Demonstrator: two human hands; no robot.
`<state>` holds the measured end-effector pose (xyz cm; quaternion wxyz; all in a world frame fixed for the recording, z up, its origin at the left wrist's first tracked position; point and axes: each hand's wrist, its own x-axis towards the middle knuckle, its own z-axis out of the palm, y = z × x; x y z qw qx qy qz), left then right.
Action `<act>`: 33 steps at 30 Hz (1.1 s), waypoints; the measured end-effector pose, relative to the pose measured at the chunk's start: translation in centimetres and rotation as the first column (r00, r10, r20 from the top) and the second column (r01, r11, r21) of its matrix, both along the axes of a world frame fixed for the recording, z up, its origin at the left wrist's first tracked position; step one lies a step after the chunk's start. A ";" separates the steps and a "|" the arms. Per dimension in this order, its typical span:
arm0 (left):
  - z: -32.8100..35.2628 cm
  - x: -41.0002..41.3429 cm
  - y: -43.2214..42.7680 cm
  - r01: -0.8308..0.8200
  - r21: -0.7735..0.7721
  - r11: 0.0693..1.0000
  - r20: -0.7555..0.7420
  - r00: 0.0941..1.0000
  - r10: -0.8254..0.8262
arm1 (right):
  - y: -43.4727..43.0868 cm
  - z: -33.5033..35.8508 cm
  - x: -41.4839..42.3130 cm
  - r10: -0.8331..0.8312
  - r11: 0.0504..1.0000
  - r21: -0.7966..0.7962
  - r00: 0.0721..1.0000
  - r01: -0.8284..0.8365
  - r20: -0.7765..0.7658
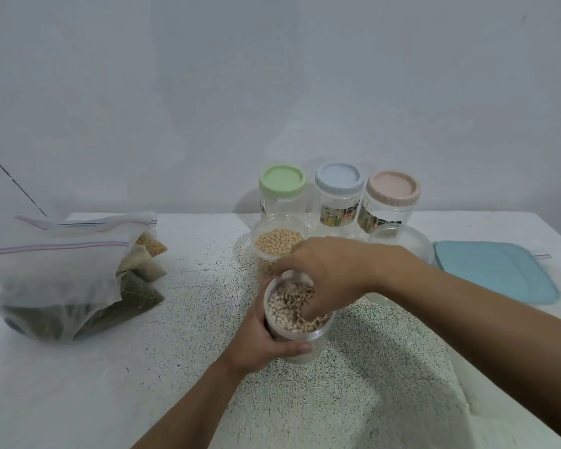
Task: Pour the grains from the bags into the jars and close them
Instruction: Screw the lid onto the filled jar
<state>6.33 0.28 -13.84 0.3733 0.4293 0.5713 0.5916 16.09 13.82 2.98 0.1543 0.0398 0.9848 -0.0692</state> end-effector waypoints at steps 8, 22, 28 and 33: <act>-0.6 0.1 -0.5 -0.034 -0.068 0.997 -0.002 0.999 0.034 | -0.9 -2.0 0.3 0.048 0.993 0.114 0.998 -0.044 -0.030; 0.3 0.9 0.2 -0.099 0.031 0.995 -0.015 0.995 0.099 | -4.8 -4.7 1.6 -0.146 0.910 0.352 0.965 0.217 -0.216; -0.3 0.7 0.1 -0.068 0.072 0.995 -0.029 0.997 0.070 | -4.7 -4.3 1.6 -0.134 0.916 0.355 0.976 0.188 -0.172; -0.6 0.3 -0.2 -0.012 0.023 1.000 0.055 0.998 0.011 | -3.1 -5.0 2.6 -0.082 0.971 0.203 0.974 0.126 -0.213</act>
